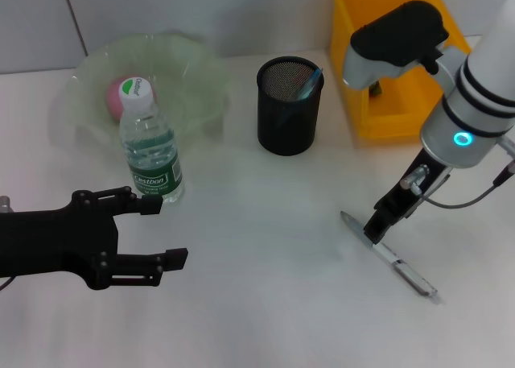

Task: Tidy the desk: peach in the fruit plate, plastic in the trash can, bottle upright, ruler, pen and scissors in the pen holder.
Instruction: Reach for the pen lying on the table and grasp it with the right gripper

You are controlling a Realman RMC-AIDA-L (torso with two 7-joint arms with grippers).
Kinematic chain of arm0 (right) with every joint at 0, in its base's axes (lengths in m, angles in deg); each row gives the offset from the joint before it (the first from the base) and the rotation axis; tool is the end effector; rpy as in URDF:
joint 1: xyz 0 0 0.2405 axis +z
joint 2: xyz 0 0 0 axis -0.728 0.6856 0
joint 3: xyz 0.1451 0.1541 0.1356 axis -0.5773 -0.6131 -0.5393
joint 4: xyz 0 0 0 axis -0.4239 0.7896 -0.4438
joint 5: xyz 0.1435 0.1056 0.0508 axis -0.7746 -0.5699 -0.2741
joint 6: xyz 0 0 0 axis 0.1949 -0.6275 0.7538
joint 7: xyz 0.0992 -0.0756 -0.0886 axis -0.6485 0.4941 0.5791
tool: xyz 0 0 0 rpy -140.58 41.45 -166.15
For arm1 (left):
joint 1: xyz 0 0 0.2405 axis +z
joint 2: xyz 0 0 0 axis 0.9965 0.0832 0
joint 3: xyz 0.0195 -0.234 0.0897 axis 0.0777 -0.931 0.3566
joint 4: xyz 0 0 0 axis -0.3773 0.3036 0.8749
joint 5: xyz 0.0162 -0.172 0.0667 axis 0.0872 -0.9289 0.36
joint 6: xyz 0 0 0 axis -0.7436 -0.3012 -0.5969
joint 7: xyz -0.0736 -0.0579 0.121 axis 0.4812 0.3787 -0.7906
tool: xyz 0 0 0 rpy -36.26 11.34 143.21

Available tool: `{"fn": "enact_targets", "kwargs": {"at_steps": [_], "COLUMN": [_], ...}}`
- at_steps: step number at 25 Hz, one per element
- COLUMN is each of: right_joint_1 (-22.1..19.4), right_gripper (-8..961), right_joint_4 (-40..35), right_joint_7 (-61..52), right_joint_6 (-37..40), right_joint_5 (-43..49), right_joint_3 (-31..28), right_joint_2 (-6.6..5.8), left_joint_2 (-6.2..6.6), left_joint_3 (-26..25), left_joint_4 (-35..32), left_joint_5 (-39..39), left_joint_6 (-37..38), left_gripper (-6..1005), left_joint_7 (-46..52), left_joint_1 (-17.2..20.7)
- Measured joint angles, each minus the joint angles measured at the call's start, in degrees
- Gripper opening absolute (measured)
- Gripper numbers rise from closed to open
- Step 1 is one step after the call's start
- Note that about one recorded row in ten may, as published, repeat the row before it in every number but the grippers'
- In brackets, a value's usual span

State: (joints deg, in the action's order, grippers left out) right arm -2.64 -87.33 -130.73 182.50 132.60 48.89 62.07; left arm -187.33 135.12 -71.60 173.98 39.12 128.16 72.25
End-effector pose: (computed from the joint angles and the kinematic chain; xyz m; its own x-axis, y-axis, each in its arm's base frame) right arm 0.1841 0.3360 -0.0145 0.4990 -0.8106 0.3066 -0.6247 -0.5816 -0.5210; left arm -0.2159 0.2592 0.0159 0.8789 0.2914 0.3777 0.3533 -0.9296 -0.1050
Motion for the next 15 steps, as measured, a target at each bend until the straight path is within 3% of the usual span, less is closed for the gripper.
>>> {"fn": "enact_targets", "kwargs": {"at_steps": [15], "right_joint_1": [2.46], "right_gripper": [662], "right_joint_4": [7.31], "right_joint_7": [-2.17], "right_joint_6": [-5.00], "right_joint_5": [-0.19], "right_joint_3": [2.89], "right_joint_2": [0.12], "left_joint_2": [-0.06], "left_joint_3": [0.00], "left_joint_4": [0.00], "left_joint_5": [-0.19], "left_joint_6": [-0.01], "left_gripper": [796], "left_joint_7": [-0.47], "left_joint_1": [-0.20]}}
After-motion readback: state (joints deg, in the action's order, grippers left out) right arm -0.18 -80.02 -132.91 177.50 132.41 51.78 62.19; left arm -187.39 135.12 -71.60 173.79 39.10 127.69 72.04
